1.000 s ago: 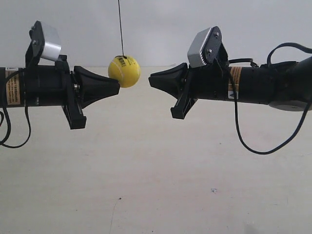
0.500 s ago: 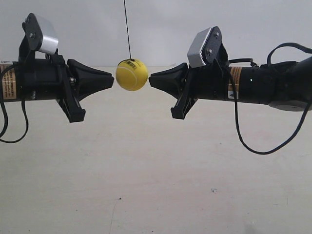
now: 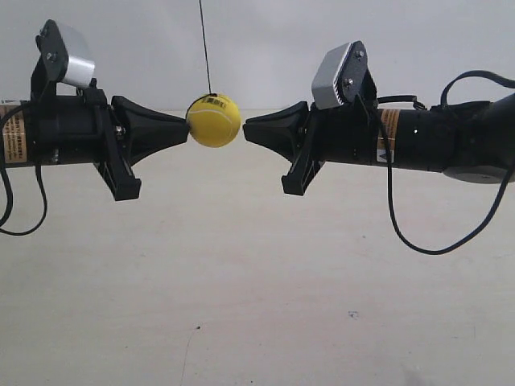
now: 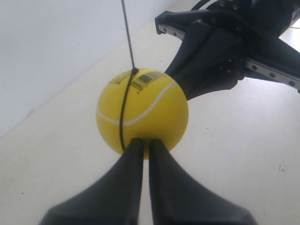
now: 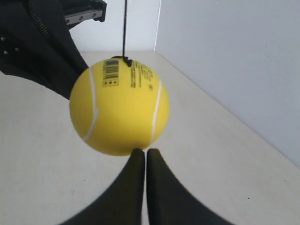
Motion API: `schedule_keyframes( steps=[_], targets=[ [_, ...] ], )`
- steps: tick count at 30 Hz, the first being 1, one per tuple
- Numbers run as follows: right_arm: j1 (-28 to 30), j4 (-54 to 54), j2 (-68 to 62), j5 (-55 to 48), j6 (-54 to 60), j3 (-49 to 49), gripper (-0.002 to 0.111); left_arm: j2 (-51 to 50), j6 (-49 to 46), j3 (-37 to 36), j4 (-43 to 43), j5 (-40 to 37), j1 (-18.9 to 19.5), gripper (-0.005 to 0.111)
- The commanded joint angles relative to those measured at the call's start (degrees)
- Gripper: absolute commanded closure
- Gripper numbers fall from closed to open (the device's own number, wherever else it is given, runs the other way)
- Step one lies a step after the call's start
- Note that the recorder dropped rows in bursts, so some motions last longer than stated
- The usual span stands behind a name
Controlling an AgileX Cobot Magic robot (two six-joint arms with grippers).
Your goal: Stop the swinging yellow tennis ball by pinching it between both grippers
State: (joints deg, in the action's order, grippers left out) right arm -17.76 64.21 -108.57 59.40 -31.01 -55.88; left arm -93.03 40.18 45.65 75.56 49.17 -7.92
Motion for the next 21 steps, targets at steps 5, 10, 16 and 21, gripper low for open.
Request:
schedule_keyframes(
  steps=[5, 10, 16, 21],
  targets=[
    [0.0, -0.9, 0.0, 2.0, -0.2, -0.2, 0.108, 0.4, 0.2, 0.2, -1.0, 2.4, -0.2, 0.102],
    [0.0, -1.0, 0.0, 2.0, -0.2, -0.2, 0.108, 0.4, 0.2, 0.2, -1.2, 2.5, -0.2, 0.102],
    [0.0, -1.0, 0.0, 2.0, -0.2, -0.2, 0.108, 0.4, 0.0, 0.2, -1.2, 2.5, -0.2, 0.102],
    [0.0, -1.0, 0.0, 2.0, -0.1, -0.2, 0.108, 0.4, 0.0, 0.2, -1.2, 2.5, -0.2, 0.102]
  ],
)
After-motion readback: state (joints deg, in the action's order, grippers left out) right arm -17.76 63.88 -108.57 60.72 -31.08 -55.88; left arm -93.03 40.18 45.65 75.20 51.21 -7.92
